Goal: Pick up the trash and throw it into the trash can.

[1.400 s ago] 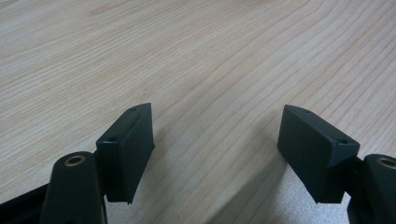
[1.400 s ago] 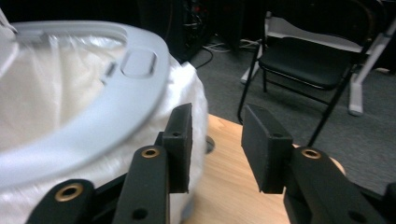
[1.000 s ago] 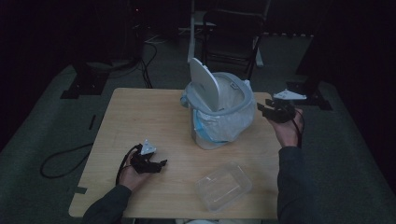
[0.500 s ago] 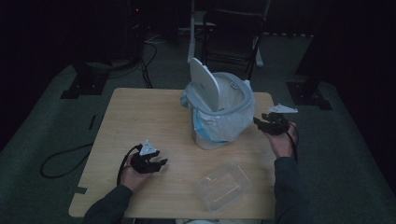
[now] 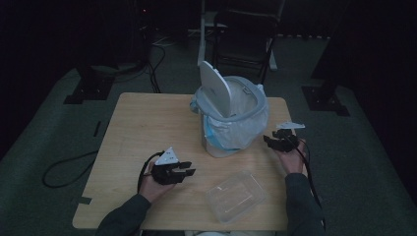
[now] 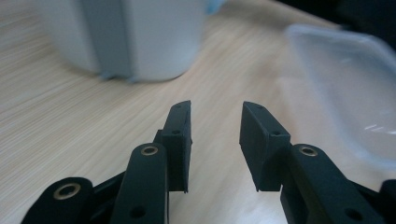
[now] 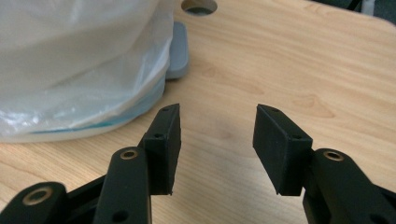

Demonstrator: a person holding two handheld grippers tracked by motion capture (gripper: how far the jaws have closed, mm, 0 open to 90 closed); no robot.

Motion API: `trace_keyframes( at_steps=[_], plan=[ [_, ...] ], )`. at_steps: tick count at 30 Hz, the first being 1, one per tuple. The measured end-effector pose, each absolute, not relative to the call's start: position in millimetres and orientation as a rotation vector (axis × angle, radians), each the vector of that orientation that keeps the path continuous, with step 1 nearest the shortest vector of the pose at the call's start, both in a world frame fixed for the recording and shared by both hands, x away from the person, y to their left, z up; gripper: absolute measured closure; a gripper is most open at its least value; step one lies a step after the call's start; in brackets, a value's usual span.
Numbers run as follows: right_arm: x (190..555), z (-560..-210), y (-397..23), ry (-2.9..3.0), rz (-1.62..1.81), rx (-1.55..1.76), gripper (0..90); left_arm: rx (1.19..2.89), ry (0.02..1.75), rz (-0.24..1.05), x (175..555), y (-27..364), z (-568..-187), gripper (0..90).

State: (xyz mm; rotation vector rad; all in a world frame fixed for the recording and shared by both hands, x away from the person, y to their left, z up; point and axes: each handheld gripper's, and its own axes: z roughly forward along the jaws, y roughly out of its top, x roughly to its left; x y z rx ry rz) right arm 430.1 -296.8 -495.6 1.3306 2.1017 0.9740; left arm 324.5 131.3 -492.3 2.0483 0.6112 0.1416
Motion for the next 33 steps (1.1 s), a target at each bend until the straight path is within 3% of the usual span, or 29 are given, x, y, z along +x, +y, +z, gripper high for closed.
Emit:
trace_keyframes(
  at_steps=[1, 2, 3, 10, 18, 27, 33],
  plan=[
    [430, -496, -297, 2.102, 0.974, 1.331, 50.8, 2.048, 0.611, 0.142, 325, 131, -492, 62.9],
    [430, -497, -296, 2.103, 0.972, 1.332, 50.8, 2.063, 0.585, 0.057, 324, 119, -492, 62.9],
    [430, -501, -295, 2.111, 0.948, 1.330, 50.9, 2.066, 0.562, 0.043, 322, 113, -492, 57.7],
    [430, -509, -293, 2.126, 0.930, 1.334, 50.9, 2.046, 0.471, -0.064, 314, 83, -495, 55.9],
    [428, -514, -299, 2.120, 0.930, 1.356, 50.8, 2.088, 0.471, -0.051, 315, 74, -508, 54.6],
    [426, -520, -304, 2.123, 0.913, 1.375, 50.8, 2.185, 0.574, 0.082, 339, 89, -522, 55.4],
    [425, -525, -304, 2.138, 0.874, 1.367, 50.4, 2.082, 0.633, 0.052, 347, 116, -514, 57.5]
  ],
)
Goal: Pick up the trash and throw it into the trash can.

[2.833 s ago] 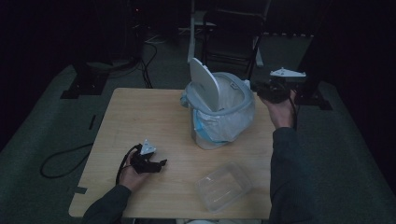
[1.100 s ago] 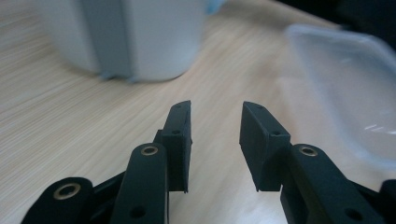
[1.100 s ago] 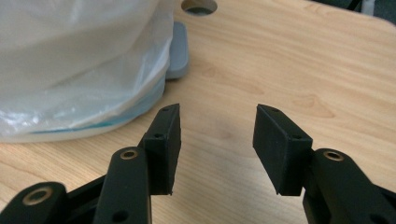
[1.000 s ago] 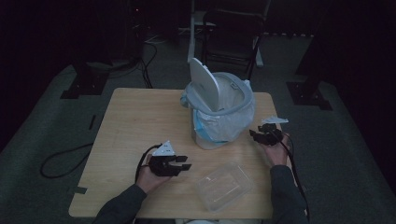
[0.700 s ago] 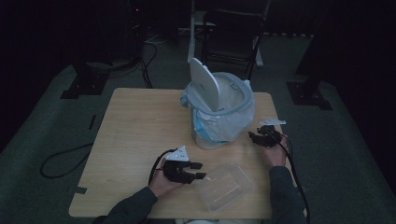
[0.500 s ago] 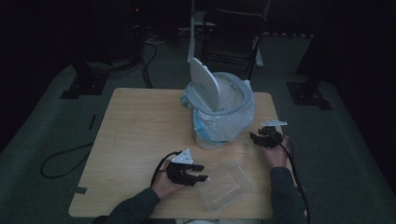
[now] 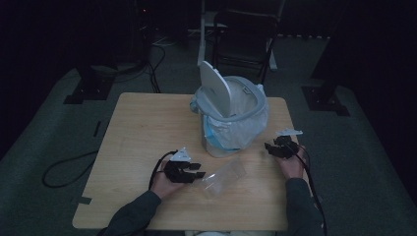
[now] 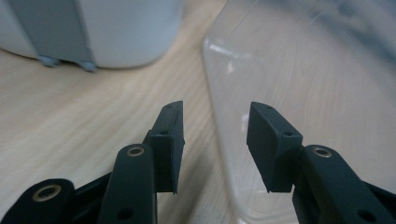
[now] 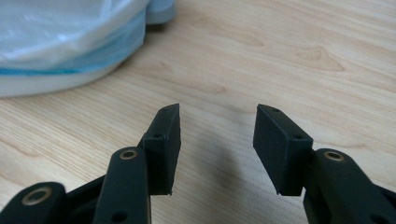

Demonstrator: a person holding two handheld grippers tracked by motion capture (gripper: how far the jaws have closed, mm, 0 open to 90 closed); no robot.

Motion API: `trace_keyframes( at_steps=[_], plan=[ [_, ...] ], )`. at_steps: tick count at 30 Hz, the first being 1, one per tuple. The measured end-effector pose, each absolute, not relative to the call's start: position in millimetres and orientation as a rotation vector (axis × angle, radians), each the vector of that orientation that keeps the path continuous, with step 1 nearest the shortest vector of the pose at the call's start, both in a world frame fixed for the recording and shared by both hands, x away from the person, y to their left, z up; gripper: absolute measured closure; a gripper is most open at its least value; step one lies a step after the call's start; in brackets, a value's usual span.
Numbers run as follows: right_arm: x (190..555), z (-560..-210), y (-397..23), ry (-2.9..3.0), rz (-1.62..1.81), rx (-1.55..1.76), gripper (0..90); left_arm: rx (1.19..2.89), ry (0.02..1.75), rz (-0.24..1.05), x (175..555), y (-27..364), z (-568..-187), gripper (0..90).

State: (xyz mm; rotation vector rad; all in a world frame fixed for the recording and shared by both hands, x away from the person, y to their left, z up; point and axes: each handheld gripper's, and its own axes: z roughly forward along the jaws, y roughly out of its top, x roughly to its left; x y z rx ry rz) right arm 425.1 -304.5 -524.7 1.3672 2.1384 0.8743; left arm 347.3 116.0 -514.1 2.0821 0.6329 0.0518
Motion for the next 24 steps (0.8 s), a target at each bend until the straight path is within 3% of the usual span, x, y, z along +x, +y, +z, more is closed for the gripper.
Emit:
trace_keyframes(
  at_steps=[14, 24],
  plan=[
    [424, -541, -309, 2.131, 0.869, 1.407, 49.1, 1.970, 0.578, -0.004, 314, 144, -487, 57.6],
    [423, -544, -313, 2.109, 0.917, 1.420, 47.9, 1.987, 0.439, -0.026, 298, 129, -476, 56.3]
  ],
)
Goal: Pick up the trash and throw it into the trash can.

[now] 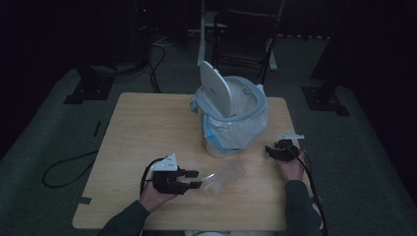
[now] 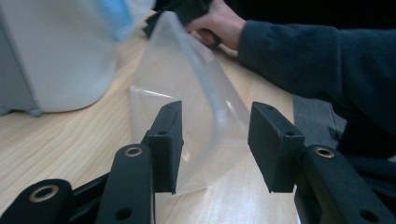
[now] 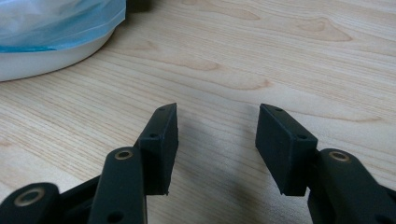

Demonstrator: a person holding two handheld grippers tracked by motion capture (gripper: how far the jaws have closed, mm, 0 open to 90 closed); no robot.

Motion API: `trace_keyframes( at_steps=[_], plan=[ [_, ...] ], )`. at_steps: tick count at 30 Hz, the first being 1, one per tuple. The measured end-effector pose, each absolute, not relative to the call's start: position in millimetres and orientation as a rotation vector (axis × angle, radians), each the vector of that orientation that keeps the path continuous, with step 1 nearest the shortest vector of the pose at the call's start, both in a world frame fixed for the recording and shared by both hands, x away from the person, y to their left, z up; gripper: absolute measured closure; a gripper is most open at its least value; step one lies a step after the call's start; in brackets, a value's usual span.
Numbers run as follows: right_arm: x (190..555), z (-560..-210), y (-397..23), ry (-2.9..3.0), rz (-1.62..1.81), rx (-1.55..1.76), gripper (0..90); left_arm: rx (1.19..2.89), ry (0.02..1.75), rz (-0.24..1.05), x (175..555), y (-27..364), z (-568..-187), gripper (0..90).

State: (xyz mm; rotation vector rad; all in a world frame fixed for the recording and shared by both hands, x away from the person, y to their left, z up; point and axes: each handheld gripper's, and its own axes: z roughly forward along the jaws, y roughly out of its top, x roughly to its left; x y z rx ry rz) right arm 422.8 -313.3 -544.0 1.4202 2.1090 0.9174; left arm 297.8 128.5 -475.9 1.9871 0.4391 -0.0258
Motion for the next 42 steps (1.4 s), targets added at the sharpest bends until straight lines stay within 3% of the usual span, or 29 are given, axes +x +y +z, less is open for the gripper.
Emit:
trace_keyframes(
  at_steps=[5, 12, 19, 42],
  plan=[
    [422, -544, -313, 2.105, 0.920, 1.421, 47.7, 2.052, 0.400, 0.014, 300, 116, -481, 60.8],
    [422, -545, -314, 2.100, 0.926, 1.418, 47.2, 2.081, 0.338, 0.034, 301, 109, -479, 77.7],
    [422, -545, -314, 2.100, 0.926, 1.419, 47.2, 2.082, 0.318, 0.039, 301, 105, -475, 83.5],
    [422, -544, -314, 2.097, 0.919, 1.424, 49.1, 1.991, 0.256, -0.010, 315, 99, -428, 84.3]
  ],
)
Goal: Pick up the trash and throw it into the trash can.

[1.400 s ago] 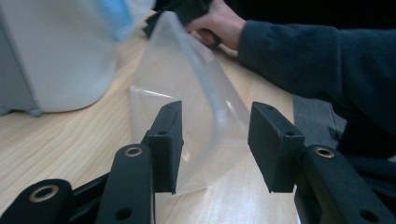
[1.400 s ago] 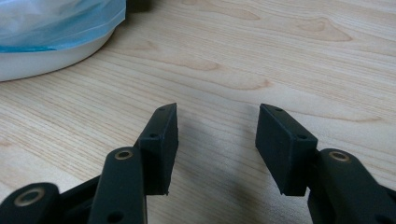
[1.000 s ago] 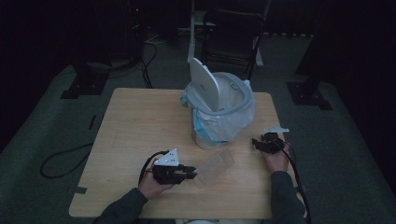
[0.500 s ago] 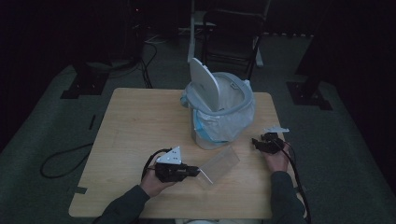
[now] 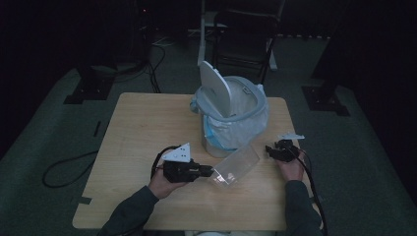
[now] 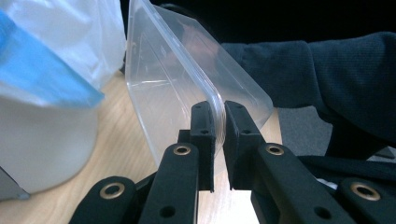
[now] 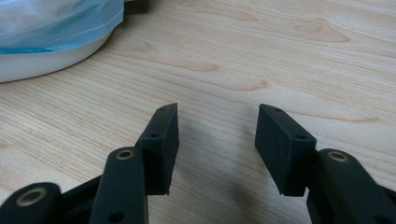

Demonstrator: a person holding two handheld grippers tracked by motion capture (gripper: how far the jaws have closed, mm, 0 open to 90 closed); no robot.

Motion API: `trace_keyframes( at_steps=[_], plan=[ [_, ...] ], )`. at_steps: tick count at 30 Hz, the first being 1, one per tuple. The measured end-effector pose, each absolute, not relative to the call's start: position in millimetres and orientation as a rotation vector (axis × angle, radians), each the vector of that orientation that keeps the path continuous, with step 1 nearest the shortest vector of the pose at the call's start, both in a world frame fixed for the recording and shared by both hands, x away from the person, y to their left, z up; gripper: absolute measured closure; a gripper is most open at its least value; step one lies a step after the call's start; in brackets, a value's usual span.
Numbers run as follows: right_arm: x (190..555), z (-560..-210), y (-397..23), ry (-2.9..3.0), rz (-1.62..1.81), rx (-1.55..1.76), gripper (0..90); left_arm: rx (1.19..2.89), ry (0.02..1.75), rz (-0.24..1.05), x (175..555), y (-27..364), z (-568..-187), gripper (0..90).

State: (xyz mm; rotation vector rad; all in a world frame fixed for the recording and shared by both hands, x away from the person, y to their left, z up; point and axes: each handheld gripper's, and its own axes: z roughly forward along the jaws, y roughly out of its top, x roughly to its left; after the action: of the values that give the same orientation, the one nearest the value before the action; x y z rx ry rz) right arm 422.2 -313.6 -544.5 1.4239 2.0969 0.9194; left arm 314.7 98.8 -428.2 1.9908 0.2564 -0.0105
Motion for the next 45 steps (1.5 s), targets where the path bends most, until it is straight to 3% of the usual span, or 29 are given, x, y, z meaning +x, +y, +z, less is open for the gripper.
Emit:
trace_keyframes(
  at_steps=[20, 45],
  plan=[
    [415, -524, -326, 2.064, 0.900, 1.413, 50.6, 1.936, 0.197, 0.005, 331, 86, -369, 84.3],
    [411, -473, -335, 1.981, 0.978, 1.351, 47.0, 1.821, 0.215, 0.040, 358, 79, -310, 84.3]
  ],
)
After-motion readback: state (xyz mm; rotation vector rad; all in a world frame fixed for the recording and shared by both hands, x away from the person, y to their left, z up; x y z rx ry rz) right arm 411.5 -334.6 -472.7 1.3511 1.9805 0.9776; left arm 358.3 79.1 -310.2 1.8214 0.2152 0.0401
